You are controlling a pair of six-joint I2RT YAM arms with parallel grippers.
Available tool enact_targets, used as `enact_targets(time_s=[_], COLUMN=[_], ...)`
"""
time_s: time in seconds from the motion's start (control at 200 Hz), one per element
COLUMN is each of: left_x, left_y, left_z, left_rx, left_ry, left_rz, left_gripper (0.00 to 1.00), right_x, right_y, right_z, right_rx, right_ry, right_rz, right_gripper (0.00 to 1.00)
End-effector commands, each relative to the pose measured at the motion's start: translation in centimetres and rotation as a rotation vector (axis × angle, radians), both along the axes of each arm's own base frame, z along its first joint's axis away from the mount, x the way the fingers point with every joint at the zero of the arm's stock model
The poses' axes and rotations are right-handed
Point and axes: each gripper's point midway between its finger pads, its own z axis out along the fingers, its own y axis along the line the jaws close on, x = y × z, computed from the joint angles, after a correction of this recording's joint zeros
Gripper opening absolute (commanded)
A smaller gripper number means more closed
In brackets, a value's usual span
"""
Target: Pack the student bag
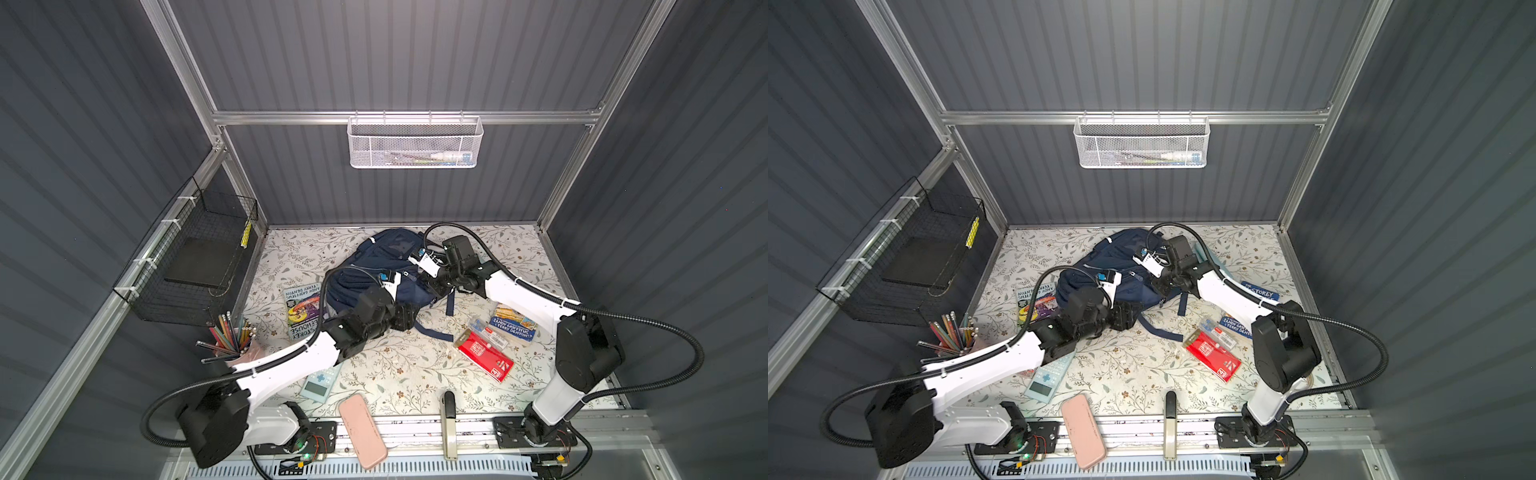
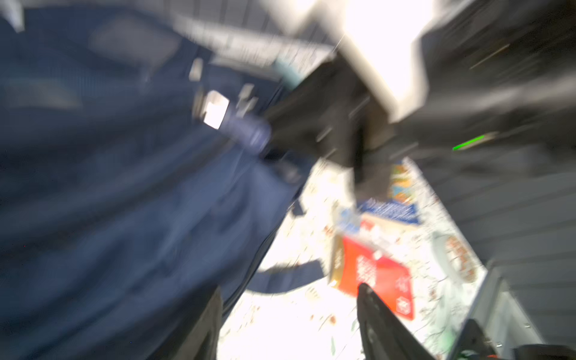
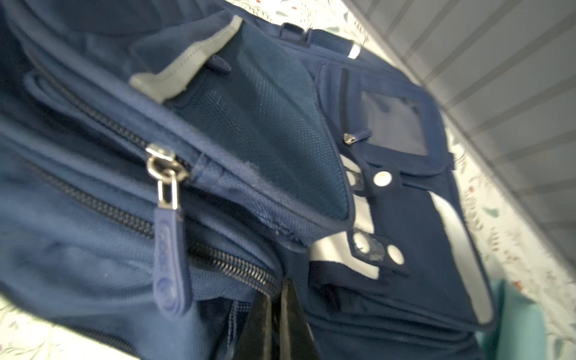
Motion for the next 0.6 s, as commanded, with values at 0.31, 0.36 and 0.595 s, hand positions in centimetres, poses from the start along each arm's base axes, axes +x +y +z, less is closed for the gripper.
enact_targets(time_s=[0.31,0.36,0.595], left_x=[0.6,1.3,3.1], left_y=[-4.7,-4.8,-2.7], left_z=[-3.7,-4.2,-5.6], left_rx=[0.102,0.133,0.307], left_ry=[-0.191,-0.195,-0.213], left_rz=[0.027,0.052,0.167], left_gripper=[0.65,0.65,0.62], right_x=[-0.4,-0.6,-1.5], right_y=[2.6,2.8,3.4], right_z=[4.4,4.7,6.0], right_rx=[0.209,0.223,0.274], right_ry=[0.177,0.183,0.222], right_rz=[-0.049,-0.042,-0.002], right_gripper=[0.0,0.0,0.0])
